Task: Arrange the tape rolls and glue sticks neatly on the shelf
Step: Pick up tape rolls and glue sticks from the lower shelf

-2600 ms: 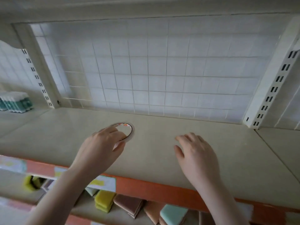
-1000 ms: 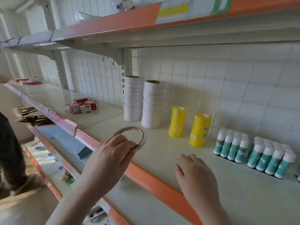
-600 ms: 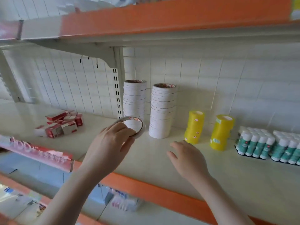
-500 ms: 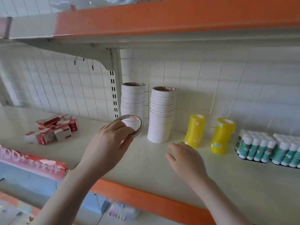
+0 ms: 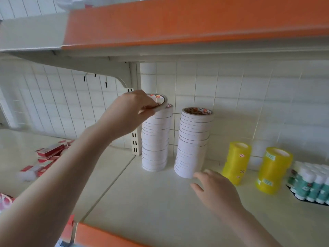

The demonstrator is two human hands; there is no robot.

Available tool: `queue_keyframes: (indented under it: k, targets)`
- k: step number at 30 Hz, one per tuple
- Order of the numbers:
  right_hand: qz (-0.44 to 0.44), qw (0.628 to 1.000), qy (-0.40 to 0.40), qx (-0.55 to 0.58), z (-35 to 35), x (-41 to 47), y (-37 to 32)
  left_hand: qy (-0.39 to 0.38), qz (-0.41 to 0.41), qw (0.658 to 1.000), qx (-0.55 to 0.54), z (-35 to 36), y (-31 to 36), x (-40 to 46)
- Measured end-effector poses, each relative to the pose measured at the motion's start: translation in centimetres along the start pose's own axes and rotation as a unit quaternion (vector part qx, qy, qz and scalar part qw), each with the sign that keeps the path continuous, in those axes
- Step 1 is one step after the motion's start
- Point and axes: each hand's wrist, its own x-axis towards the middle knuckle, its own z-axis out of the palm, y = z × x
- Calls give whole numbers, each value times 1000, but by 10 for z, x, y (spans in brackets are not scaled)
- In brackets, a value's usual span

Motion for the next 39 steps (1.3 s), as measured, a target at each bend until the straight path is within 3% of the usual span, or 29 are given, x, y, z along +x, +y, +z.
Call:
queue_keyframes:
  k: [8, 20, 29, 39]
  targets:
    - [30, 1000, -3, 0, 9, 9, -20, -101, -6, 995, -12, 15, -37, 47]
    - [31, 998, 9, -48, 26, 12, -21, -173, -5, 982, -71, 31, -55, 67]
    - [86, 993, -50, -62, 37, 12, -16, -227, -18, 967, -111, 26, -63, 72]
    - [84, 993, -84, -24, 34, 12, -21, -262, -25, 955, -136, 24, -66, 75]
